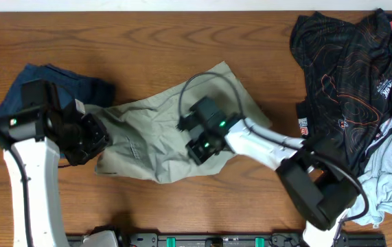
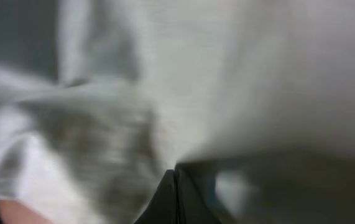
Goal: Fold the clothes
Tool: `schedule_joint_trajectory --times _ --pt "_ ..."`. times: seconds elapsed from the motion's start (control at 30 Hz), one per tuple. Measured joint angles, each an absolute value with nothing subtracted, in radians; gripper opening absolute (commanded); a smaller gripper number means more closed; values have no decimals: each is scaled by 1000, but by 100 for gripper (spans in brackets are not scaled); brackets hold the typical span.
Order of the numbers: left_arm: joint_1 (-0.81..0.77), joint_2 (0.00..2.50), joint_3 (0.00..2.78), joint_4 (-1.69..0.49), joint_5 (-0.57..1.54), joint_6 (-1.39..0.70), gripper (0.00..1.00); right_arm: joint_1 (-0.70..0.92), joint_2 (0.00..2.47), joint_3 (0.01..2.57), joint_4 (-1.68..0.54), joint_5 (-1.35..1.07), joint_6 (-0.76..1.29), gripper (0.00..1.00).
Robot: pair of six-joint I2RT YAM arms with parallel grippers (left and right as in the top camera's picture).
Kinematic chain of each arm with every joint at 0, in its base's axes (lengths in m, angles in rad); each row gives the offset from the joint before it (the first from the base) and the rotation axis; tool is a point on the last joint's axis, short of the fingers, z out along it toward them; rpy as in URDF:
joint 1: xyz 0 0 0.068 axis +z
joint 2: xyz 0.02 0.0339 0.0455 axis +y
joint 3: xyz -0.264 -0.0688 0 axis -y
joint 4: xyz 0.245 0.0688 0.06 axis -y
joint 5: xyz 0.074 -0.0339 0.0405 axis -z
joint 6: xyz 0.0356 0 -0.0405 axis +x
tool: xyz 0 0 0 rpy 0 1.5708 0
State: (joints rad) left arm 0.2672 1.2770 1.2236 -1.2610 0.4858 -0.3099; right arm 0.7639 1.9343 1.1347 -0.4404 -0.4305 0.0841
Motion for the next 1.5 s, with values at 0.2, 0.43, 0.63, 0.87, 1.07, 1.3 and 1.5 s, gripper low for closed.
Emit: schedule_joint_trajectory --times 0.2,0.43,0.63,0.87,1.07,1.3,1.5 --pt "268 1235 1224 -1232 661 -313 6 874 1934 1134 -338 -455 107 1" --pt "268 1227 1224 -1182 827 -314 6 883 1933 1134 -331 -458 125 2" --pt "268 1227 1224 -1118 940 -318 6 883 1933 1133 -301 -459 134 1" --pt "268 1227 1224 -1096 983 -318 6 883 1933 1133 -220 -459 169 2" --pt "262 1227 1224 -1089 964 -318 6 865 1932 1142 -345 -402 181 10" --pt "142 1227 1224 -1028 854 -319 6 643 1887 1234 -595 -260 182 11" --pt "-1 1227 1224 -949 778 -341 6 419 1834 1276 -635 -159 163 7"
